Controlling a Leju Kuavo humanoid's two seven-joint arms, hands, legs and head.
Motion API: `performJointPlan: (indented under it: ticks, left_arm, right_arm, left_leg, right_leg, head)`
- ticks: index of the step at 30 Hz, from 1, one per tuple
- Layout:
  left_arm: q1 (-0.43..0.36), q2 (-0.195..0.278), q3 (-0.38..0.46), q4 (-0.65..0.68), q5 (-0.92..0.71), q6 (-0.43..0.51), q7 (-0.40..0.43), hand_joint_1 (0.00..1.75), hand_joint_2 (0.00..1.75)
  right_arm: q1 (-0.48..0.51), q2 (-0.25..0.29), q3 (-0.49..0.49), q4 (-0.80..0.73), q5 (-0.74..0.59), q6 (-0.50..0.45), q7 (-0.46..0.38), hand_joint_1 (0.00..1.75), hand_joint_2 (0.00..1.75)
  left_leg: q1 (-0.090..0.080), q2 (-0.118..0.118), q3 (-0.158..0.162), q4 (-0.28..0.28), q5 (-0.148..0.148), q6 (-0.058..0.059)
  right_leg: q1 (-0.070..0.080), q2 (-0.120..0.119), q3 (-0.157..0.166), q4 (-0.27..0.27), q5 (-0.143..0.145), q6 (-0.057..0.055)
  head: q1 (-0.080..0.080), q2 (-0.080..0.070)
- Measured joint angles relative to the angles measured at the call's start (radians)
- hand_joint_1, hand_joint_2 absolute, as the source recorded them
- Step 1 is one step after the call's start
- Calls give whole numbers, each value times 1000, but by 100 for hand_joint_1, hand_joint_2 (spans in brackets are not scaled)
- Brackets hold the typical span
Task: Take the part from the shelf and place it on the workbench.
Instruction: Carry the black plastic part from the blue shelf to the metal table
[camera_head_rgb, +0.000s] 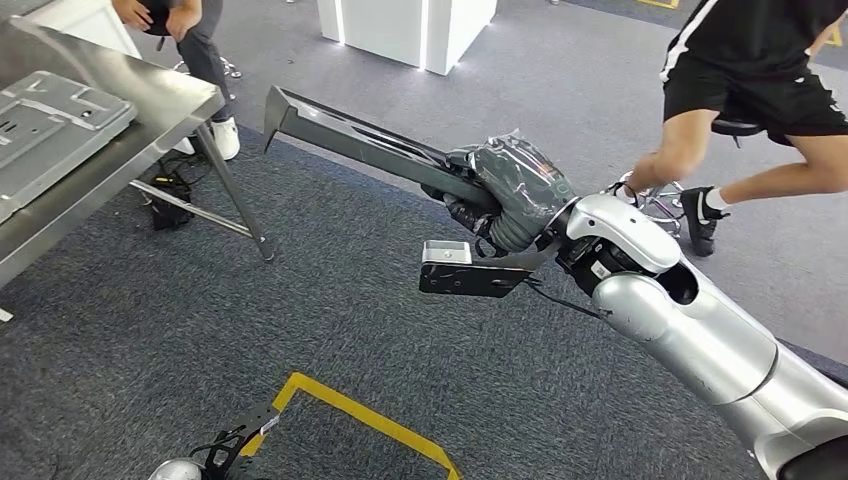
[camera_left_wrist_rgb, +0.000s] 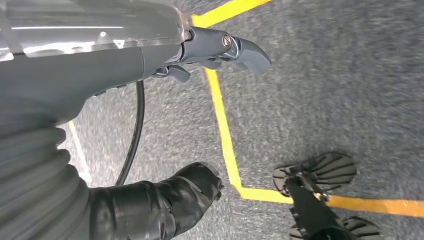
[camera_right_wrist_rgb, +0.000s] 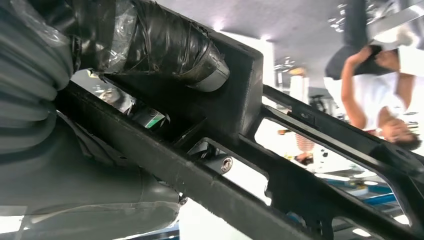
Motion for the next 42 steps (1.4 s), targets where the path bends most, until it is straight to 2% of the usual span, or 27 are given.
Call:
performJointPlan:
  ticks: [2, 4, 5, 6, 8, 9, 11, 13, 15, 16, 18, 19, 20, 21, 23, 24, 26, 28, 30, 31, 33, 35, 36, 37, 39, 40, 42]
  left_arm:
    - [1, -1, 2, 0, 2, 1, 0, 0, 175]
    - [1, -7, 4, 0, 3, 2, -2, 0, 175]
    - [1, -11, 5, 0, 3, 2, -4, 0, 175]
    - [1, -14, 6, 0, 3, 2, -5, 0, 175]
    - [4, -15, 10, 0, 3, 2, -8, 0, 175]
    - [7, -15, 11, 0, 3, 0, -8, 0, 175]
    - [10, -14, 12, 0, 3, -1, -8, 0, 175]
    - [7, -14, 14, 0, 3, -1, -8, 0, 175]
    - [6, -13, 17, 0, 4, -1, -9, 0, 175]
    - [6, -12, 19, 0, 5, -1, -8, 0, 175]
    - [8, -10, 21, 0, 5, -1, -8, 0, 175]
    - [8, -9, 22, 0, 5, -1, -9, 0, 175]
    - [7, -8, 23, 0, 6, -1, -9, 0, 175]
    - [7, -7, 24, -1, 6, -1, -10, 0, 175]
    - [9, -4, 26, -1, 6, -1, -10, 0, 175]
    - [11, -3, 27, -1, 6, -1, -10, 0, 175]
    - [12, -2, 27, -1, 6, -1, -10, 0, 175]
    - [11, -1, 28, -1, 5, -1, -11, 0, 175]
    - [10, -1, 28, -1, 6, -1, -11, 0, 175]
    - [10, -1, 28, -1, 5, -1, -11, 0, 175]
    - [11, -1, 28, -1, 5, -1, -11, 0, 175]
    - [10, -4, 28, -1, 5, -1, -11, 0, 175]
    - [10, -5, 28, -1, 5, -1, -11, 0, 175]
    - [10, -6, 29, -1, 5, -1, -10, 0, 175]
    - [12, -5, 29, -1, 5, -1, -11, 0, 175]
    - [14, -5, 30, -1, 5, -2, -11, 0, 175]
    - [15, -4, 30, -1, 5, -2, -11, 0, 175]
  right_arm:
    - [1, 0, 0, 0, 0, 0, 0, 175, 175]
    - [-2, 0, 0, 0, 0, 0, 1, 175, 175]
    - [-5, 0, 0, 0, 0, 0, 1, 175, 175]
    - [-8, 0, 0, 0, 1, -1, 2, 175, 175]
    - [-12, 0, 0, -2, 2, -1, 2, 175, 175]
    - [-12, 0, 0, -2, 2, 0, 2, 175, 175]
    - [-14, 0, 0, -3, 2, 0, 2, 175, 175]
    - [-16, 0, 1, -3, 3, 0, 3, 175, 175]
    - [-13, 0, 3, -3, 3, 0, 3, 175, 175]
    - [-11, 0, 4, -3, 3, 0, 3, 175, 175]
    - [-10, 0, 4, -3, 3, 0, 3, 175, 175]
    - [-10, 0, 5, -3, 3, 0, 3, 175, 175]
    - [-11, 0, 5, -3, 3, 0, 4, 175, 175]
    - [-11, 0, 5, -3, 3, 0, 4, 175, 175]
    - [-11, 0, 5, -3, 3, 0, 5, 175, 175]
    - [-12, 0, 5, -3, 3, 0, 5, 175, 175]
    - [-12, -1, 5, -3, 3, 0, 5, 175, 175]
    - [-11, -4, 5, -3, 3, 0, 5, 175, 175]
    - [-6, -8, 5, -3, 3, 0, 5, 175, 175]
    - [-4, -8, 5, -2, 3, 0, 5, 175, 175]
    - [-3, -8, 5, -3, 3, 0, 5, 175, 175]
    - [-6, -9, 5, -3, 3, 0, 5, 175, 175]
    - [-7, -9, 5, -3, 3, 0, 5, 175, 175]
    - [-8, -10, 5, -3, 3, 0, 5, 175, 175]
    - [-9, -9, 5, -3, 3, 0, 5, 175, 175]
    - [-9, -9, 5, -3, 3, 0, 5, 175, 175]
    - [-12, -9, 5, -3, 3, 0, 6, 175, 175]
  left_leg:
    - [-10, -33, -7, 0, 9, 4]
    - [-10, -61, -13, -1, 18, 4]
    - [-8, -74, -15, -3, 23, 0]
    - [-4, -86, -17, -6, 28, -5]
    - [-3, -112, -17, -19, 39, -17]
    - [-6, -106, -17, -21, 38, -20]
    - [-15, -50, -35, 19, 4, -27]
    - [-9, 15, -82, 127, -61, -38]
    - [4, 35, -114, 207, -91, -55]
    - [11, 41, -105, 199, -81, -64]
    - [22, 69, -38, 86, -33, -84]
    - [23, 86, -4, 29, -14, -88]
    - [22, 95, 19, -10, -5, -83]
    - [18, 97, 26, -25, -5, -72]
    - [13, 74, 22, -20, -4, -44]
    - [13, 65, 21, -22, -1, -35]
    - [16, 47, 20, -27, 6, -20]
    - [16, 26, 16, -29, 11, -12]
    - [13, -1, 13, -28, 14, -8]
    - [10, -16, 12, -28, 15, -7]
    - [8, -46, 12, -28, 18, -7]
    - [11, -73, 8, -29, 24, -13]
    - [14, -85, 5, -30, 28, -18]
    - [19, -98, 1, -32, 32, -24]
    - [24, -119, -4, -40, 40, -38]
    - [21, -107, -7, -39, 39, -42]
    - [13, -40, -32, 10, 4, -46]
  right_leg:
    - [21, 15, 43, -70, 44, -31]
    - [42, 62, 114, -203, 96, -66]
    - [49, 78, 137, -248, 111, -77]
    - [53, 84, 147, -270, 117, -83]
    - [53, 57, 157, -291, 129, -86]
    - [50, 42, 166, -310, 137, -84]
    - [42, 10, 184, -350, 158, -80]
    - [37, -20, 188, -363, 166, -76]
    - [31, -51, 182, -360, 165, -70]
    - [26, -66, 177, -355, 163, -64]
    - [15, -95, 167, -334, 153, -46]
    - [13, -107, 161, -320, 145, -35]
    - [12, -116, 157, -308, 138, -25]
    - [13, -125, 154, -298, 132, -17]
    - [12, -140, 155, -293, 129, -5]
    - [8, -135, 155, -289, 124, 0]
    - [0, -82, 139, -244, 87, 9]
    - [-5, -19, 86, -125, 18, 14]
    - [-5, -3, 37, -19, -19, 14]
    - [-5, 0, 34, -13, -9, 10]
    - [-1, 17, 83, -115, 58, -3]
    - [1, 69, 144, -244, 109, -20]
    - [3, 87, 158, -278, 118, -26]
    - [5, 93, 163, -291, 117, -28]
    - [7, 66, 168, -303, 125, -31]
    - [4, 51, 174, -316, 131, -32]
    - [-1, 17, 185, -343, 147, -37]
  head:
    - [0, 0]
    - [-1, 0]
    - [-1, 0]
    - [0, 0]
    - [1, 0]
    - [1, 0]
    - [-1, 0]
    - [-4, 0]
    - [-4, 0]
    - [-4, 0]
    - [-4, 0]
    - [-4, 0]
    - [-4, 0]
    - [-3, 0]
    - [-1, 0]
    - [-1, 0]
    - [2, 0]
    - [4, 0]
    - [5, 0]
    - [5, 0]
    - [5, 0]
    - [4, 0]
    - [5, 0]
    - [5, 0]
    - [8, 0]
    - [7, 0]
    - [3, 0]
